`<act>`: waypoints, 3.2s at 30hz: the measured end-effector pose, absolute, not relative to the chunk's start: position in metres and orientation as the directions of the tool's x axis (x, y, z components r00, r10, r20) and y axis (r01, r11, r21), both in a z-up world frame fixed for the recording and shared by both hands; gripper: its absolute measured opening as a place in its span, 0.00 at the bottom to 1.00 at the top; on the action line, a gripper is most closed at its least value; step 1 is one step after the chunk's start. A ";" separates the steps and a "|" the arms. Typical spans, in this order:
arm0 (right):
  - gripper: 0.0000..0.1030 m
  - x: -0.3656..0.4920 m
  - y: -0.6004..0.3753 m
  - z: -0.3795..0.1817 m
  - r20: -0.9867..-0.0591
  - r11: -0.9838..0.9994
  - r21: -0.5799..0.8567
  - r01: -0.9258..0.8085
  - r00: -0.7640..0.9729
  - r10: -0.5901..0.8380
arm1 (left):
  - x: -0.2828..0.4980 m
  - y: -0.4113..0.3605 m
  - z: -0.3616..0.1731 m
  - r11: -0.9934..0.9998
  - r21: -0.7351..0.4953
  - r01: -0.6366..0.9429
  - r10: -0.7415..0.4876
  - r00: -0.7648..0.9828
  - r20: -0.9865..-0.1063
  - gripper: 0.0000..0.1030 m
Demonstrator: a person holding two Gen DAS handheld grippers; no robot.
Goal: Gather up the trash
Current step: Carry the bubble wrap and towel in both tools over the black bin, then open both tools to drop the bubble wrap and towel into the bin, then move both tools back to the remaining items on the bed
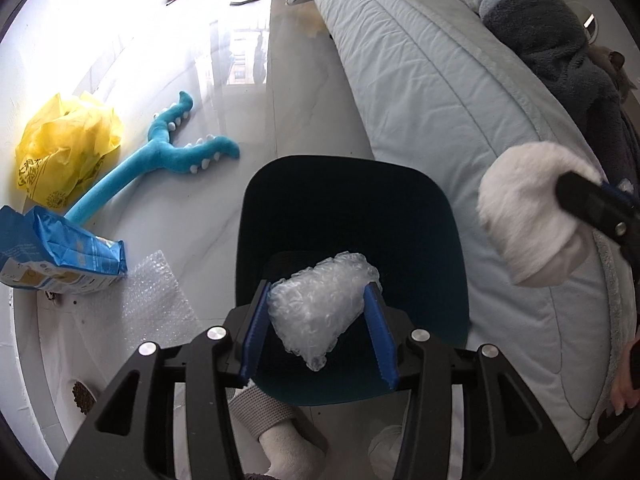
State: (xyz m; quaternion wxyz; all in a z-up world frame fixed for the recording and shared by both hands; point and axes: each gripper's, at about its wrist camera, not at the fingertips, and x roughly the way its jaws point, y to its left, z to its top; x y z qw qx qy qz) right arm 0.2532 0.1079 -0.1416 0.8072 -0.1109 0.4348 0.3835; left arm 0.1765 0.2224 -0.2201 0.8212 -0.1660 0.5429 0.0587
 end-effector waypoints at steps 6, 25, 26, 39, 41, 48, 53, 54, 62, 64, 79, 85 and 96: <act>0.23 0.258 0.121 -0.168 -0.830 0.689 0.146 -0.710 0.291 0.475 | 0.168 0.228 -0.214 0.945 -0.197 -0.261 -0.074 0.415 -0.907 0.62; 0.23 0.252 0.157 -0.247 -0.920 0.693 0.149 -0.705 0.158 0.359 | 0.149 0.239 -0.127 0.948 -0.144 -0.284 0.106 0.708 -0.698 0.67; 0.23 0.251 0.158 -0.247 -0.920 0.690 0.149 -0.709 0.156 0.359 | 0.148 0.239 -0.123 0.947 -0.146 -0.287 0.112 0.717 -0.688 0.67; 0.66 0.236 0.142 -0.208 -0.884 0.657 0.154 -0.738 0.194 0.424 | 0.137 0.220 -0.049 0.957 -0.117 -0.266 0.174 0.847 -0.503 0.69; 0.68 0.232 0.138 -0.195 -0.871 0.646 0.152 -0.748 0.208 0.446 | 0.137 0.216 -0.040 0.957 -0.139 -0.256 0.160 0.860 -0.484 0.74; 0.74 0.215 0.116 -0.147 -0.801 0.597 0.118 -0.793 0.280 0.530 | 0.139 0.180 -0.022 0.978 -0.095 -0.185 0.128 0.897 -0.424 0.89; 0.78 0.213 0.090 -0.125 -0.772 0.611 0.076 -0.788 0.341 0.536 | 0.136 0.159 -0.013 0.984 -0.118 -0.132 0.078 0.920 -0.383 0.93; 0.78 0.213 0.084 -0.121 -0.767 0.616 0.069 -0.785 0.353 0.536 | 0.136 0.155 -0.013 0.984 -0.123 -0.125 0.069 0.922 -0.380 0.94; 0.84 0.216 0.038 -0.089 -0.719 0.647 0.013 -0.762 0.442 0.536 | 0.149 0.130 -0.012 0.987 -0.140 -0.076 0.017 0.923 -0.385 0.95; 0.85 0.217 0.023 -0.084 -0.714 0.655 -0.006 -0.756 0.462 0.527 | 0.151 0.121 -0.014 0.990 -0.134 -0.053 -0.004 0.920 -0.391 0.95; 0.87 0.231 -0.095 -0.062 -0.709 0.696 -0.078 -0.713 0.531 0.464 | 0.175 0.078 -0.035 0.990 -0.118 0.083 -0.129 0.873 -0.470 0.95; 0.87 0.247 -0.128 -0.061 -0.719 0.681 -0.078 -0.728 0.514 0.468 | 0.194 0.059 -0.047 0.980 -0.124 0.154 -0.196 0.833 -0.517 0.95; 0.87 0.267 -0.180 -0.053 -0.742 0.660 -0.043 -0.750 0.466 0.482 | 0.226 0.010 -0.069 0.949 -0.069 0.306 -0.288 0.764 -0.578 0.94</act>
